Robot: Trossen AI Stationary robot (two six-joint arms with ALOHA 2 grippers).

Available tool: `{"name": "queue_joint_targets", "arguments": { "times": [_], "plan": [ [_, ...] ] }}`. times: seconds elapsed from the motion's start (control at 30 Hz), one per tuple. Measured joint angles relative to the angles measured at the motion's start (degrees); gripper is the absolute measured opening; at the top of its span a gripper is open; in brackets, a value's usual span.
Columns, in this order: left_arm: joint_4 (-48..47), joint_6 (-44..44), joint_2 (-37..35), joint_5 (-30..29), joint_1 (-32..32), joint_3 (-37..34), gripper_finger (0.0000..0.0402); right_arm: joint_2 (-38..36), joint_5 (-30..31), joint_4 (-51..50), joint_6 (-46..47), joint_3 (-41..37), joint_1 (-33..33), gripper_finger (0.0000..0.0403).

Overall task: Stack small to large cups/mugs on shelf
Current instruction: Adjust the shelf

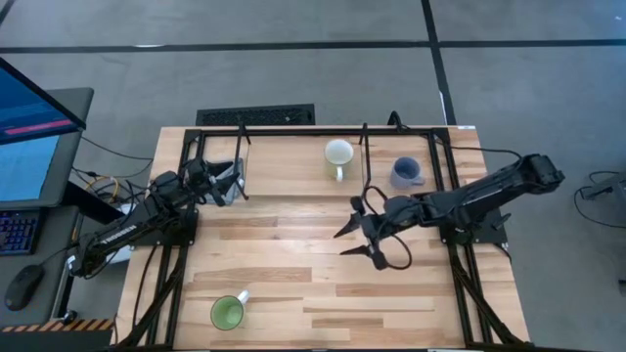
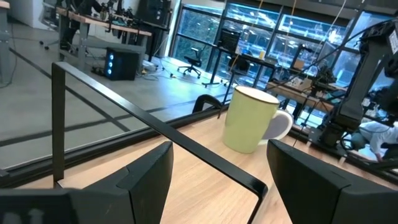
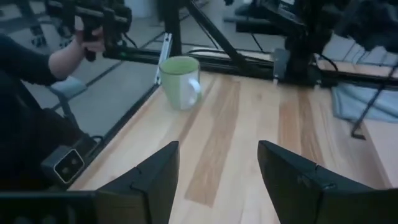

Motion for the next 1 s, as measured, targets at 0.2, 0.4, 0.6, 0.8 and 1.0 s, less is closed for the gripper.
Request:
{"name": "queue_joint_targets", "arguments": {
  "times": [0.2, 0.4, 0.6, 0.8, 1.0],
  "plan": [
    [0.00, -0.81, 0.00, 0.03, 0.00, -0.01, 0.0251, 6.51, -1.53, -0.02, -2.81, 3.93, -0.21, 0.0240],
    [0.00, -0.83, 0.00, 0.03, 0.00, 0.00, 0.0251, 13.34, -3.98, -0.18, -2.92, 8.47, -1.19, 0.0240],
    [-0.01, -0.85, 0.00, 0.02, 0.00, 0.01, 0.0251, 22.20, -5.38, -0.27, -2.94, 14.24, -2.09, 0.0240],
    [0.00, -0.46, 0.00, 0.01, 0.00, -0.01, 0.0251, 29.77, -5.34, -0.05, -2.90, 21.77, -2.38, 0.0240],
    [0.00, -0.33, 0.00, -0.01, 0.00, 0.00, 0.0251, 35.24, -5.36, -0.16, -2.42, 27.92, -2.33, 0.0240]
  ]
}}
